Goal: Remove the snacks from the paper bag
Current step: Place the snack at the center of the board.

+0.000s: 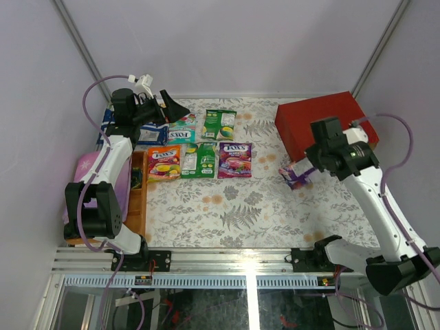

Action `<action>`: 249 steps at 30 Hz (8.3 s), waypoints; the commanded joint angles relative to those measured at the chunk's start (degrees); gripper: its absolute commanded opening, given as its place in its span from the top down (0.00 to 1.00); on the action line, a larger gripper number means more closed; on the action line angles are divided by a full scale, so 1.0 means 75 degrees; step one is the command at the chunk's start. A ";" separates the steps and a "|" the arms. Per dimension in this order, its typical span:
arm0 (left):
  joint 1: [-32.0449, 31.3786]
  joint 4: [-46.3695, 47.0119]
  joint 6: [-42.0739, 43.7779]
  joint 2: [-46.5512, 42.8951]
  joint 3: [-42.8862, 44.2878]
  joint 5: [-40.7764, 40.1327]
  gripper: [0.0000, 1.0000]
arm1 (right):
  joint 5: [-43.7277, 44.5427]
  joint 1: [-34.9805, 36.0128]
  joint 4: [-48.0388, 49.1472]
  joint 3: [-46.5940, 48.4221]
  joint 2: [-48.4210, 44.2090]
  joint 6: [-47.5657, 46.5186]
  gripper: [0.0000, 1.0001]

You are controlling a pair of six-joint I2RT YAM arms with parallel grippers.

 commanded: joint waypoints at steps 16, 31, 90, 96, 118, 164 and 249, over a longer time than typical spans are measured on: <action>0.0084 -0.0085 0.0119 0.0015 0.0081 -0.0001 0.00 | -0.5352 0.0910 0.3269 0.6113 0.5993 -0.4941 1.00; 0.0131 -0.0064 0.0082 0.0188 0.0121 0.0066 0.00 | -0.9561 -0.1629 0.3546 0.8576 1.0639 -0.5200 1.00; 0.0129 -0.0364 0.0284 0.0270 0.0245 -0.0084 0.00 | -0.8595 -0.2113 0.2926 0.8336 1.0365 -0.6951 0.44; 0.0127 -0.0337 0.0273 0.0280 0.0233 -0.0089 0.00 | -0.5169 -0.1085 0.2025 0.8502 0.9719 -0.7516 0.30; 0.0131 -0.0356 0.0333 0.0258 0.0224 -0.0077 0.00 | -0.2696 0.0189 0.3320 0.7566 1.0616 -0.7584 0.29; 0.0122 -0.0473 0.0425 0.0457 0.0327 -0.0089 0.00 | -0.1297 0.0868 0.4652 0.8125 1.1410 -0.7508 0.00; -0.0490 -0.0699 0.0886 0.0132 0.0414 -0.0681 0.00 | -0.3823 -0.2392 0.7637 -0.8503 -0.5943 -0.0102 0.17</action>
